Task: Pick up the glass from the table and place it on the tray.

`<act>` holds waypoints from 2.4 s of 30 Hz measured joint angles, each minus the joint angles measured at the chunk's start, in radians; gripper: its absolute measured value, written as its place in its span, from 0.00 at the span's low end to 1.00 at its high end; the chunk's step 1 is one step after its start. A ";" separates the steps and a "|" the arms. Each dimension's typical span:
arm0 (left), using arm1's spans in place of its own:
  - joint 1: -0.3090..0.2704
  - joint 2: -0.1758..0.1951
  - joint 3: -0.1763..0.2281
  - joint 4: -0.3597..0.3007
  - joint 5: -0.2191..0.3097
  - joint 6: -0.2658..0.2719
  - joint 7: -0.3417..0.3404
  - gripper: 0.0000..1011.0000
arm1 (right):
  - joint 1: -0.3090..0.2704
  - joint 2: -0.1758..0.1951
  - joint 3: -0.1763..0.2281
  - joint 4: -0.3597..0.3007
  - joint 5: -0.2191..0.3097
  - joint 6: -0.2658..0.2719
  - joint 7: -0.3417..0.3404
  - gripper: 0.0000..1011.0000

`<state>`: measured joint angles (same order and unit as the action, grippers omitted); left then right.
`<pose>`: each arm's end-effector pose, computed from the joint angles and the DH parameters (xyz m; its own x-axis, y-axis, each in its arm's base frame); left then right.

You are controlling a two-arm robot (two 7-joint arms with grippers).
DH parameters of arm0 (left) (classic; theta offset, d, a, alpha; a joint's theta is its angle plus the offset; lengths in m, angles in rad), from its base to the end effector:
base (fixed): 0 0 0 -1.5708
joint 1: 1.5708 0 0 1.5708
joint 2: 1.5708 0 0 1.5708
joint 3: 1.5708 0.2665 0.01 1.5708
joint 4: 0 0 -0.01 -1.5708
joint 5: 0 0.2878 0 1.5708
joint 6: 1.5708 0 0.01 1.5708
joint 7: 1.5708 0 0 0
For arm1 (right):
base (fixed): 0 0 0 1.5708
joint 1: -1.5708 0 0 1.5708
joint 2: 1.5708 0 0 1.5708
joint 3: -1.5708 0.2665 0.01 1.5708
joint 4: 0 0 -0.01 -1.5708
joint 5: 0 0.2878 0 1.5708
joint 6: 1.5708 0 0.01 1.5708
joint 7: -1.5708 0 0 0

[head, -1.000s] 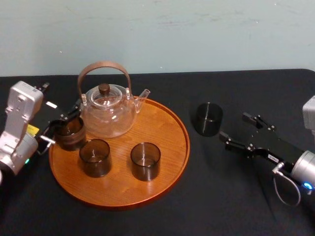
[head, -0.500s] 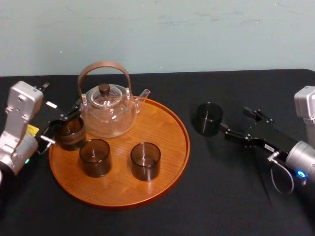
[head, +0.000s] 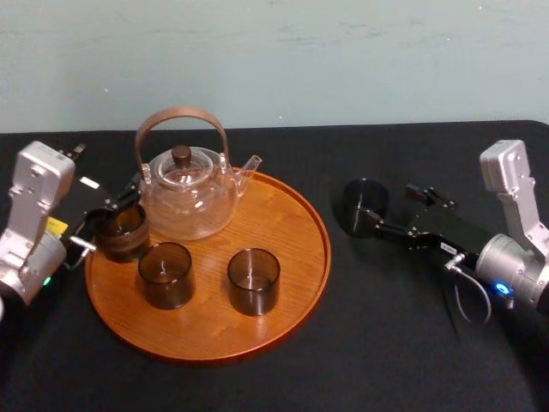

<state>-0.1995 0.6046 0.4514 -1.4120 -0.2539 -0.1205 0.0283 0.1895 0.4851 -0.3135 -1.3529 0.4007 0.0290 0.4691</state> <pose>0.3344 0.0748 -0.2793 0.2923 0.8803 0.3737 -0.9552 0.2873 0.0703 0.3438 -0.0774 -0.2849 0.6032 -0.7972 0.0265 0.7823 0.5848 -0.2143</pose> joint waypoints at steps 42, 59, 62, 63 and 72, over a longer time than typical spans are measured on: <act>0.000 0.000 0.000 0.000 0.000 0.000 0.000 0.99 | 0.100 -0.055 -0.045 0.101 -0.004 0.100 0.000 0.99; 0.000 0.000 0.000 0.000 0.000 0.000 0.000 0.99 | 0.128 -0.060 -0.053 0.152 -0.005 0.096 0.008 0.99; 0.000 0.000 0.000 0.000 0.000 0.000 0.000 0.99 | 0.137 -0.063 -0.057 0.165 -0.006 0.093 0.012 0.99; 0.000 0.000 0.000 0.000 0.000 0.000 0.000 0.99 | 0.142 -0.065 -0.059 0.170 -0.007 0.093 0.014 0.99; 0.000 0.000 0.000 0.000 0.000 0.000 0.000 0.99 | 0.176 -0.082 -0.076 0.219 -0.011 0.081 0.039 0.99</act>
<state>-0.1995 0.6047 0.4514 -1.4120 -0.2539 -0.1205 0.0283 0.3652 0.4027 -0.3891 -1.1340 0.3900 0.1098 0.5080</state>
